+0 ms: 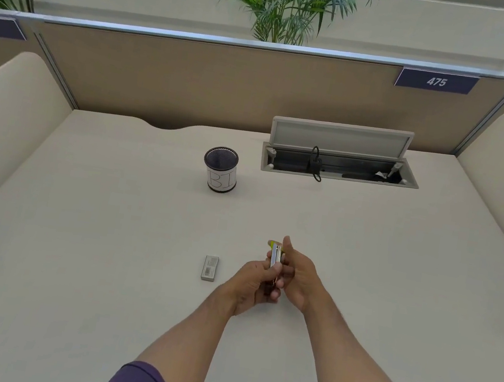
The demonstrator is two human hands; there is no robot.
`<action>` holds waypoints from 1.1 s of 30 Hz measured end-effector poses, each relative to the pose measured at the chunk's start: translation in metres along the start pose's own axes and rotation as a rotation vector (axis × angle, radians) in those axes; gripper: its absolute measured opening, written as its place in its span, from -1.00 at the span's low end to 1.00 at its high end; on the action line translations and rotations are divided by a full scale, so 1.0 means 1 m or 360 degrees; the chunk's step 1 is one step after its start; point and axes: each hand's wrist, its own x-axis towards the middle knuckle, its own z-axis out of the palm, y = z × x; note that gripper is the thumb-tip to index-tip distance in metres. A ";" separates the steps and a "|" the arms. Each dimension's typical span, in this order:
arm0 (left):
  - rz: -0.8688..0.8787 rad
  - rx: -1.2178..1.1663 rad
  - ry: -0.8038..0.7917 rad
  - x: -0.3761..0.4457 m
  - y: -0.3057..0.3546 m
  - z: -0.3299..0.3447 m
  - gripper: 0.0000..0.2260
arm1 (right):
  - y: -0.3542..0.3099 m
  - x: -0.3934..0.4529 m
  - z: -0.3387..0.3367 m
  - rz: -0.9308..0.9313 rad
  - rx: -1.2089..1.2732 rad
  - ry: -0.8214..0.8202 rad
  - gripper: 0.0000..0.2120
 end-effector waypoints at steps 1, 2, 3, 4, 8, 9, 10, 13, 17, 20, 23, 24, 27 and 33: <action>-0.0002 0.0018 -0.0023 -0.001 0.001 0.000 -0.72 | -0.001 0.000 -0.001 0.0017 0.0007 -0.0025 -0.46; 0.0001 0.0032 -0.0031 -0.001 0.001 0.000 -0.73 | -0.001 0.001 -0.001 0.0025 0.0007 -0.0040 -0.47; 0.0006 0.0032 -0.0026 -0.001 0.000 0.000 -0.74 | -0.002 0.001 -0.001 0.0034 0.0012 -0.0045 -0.47; 0.0008 0.0023 -0.0012 -0.001 0.000 -0.001 -0.72 | -0.002 0.002 -0.001 0.0048 0.0029 -0.0047 -0.48; -0.0004 0.0042 0.0025 0.001 -0.003 -0.003 -0.65 | -0.003 0.003 -0.001 0.0105 0.0010 -0.0036 -0.50; -0.0001 0.0042 0.0026 0.000 -0.003 -0.004 -0.67 | -0.003 0.003 -0.002 0.0110 0.0014 -0.0036 -0.48; -0.0002 0.0051 0.0024 0.000 -0.003 -0.004 -0.69 | -0.003 0.003 -0.001 0.0113 0.0011 -0.0033 -0.47; -0.0028 0.0070 0.0038 -0.001 -0.003 -0.005 -0.69 | -0.001 0.004 -0.001 0.0139 -0.0043 -0.0029 -0.48; -0.0036 0.0079 0.0063 -0.002 -0.006 -0.008 -0.59 | 0.003 0.004 -0.001 0.0141 -0.0057 -0.0027 -0.45; -0.0029 0.0053 0.0077 -0.002 -0.006 -0.008 -0.60 | 0.005 0.004 -0.001 0.0145 -0.0013 -0.0039 -0.46; -0.0043 0.0121 0.0067 -0.001 -0.006 -0.009 -0.62 | 0.006 0.005 -0.002 0.0138 -0.0066 -0.0027 -0.45; -0.0039 0.0130 0.0103 0.000 -0.006 -0.008 -0.60 | 0.005 0.005 -0.002 0.0146 -0.0069 -0.0037 -0.45; 0.0018 0.0215 0.0335 0.004 -0.005 -0.007 -0.53 | 0.002 0.007 0.000 0.0096 -0.0075 -0.0046 -0.47; 0.0116 0.0255 0.0598 0.010 0.000 -0.004 -0.62 | -0.001 0.002 0.006 -0.0076 -0.0288 -0.0031 -0.52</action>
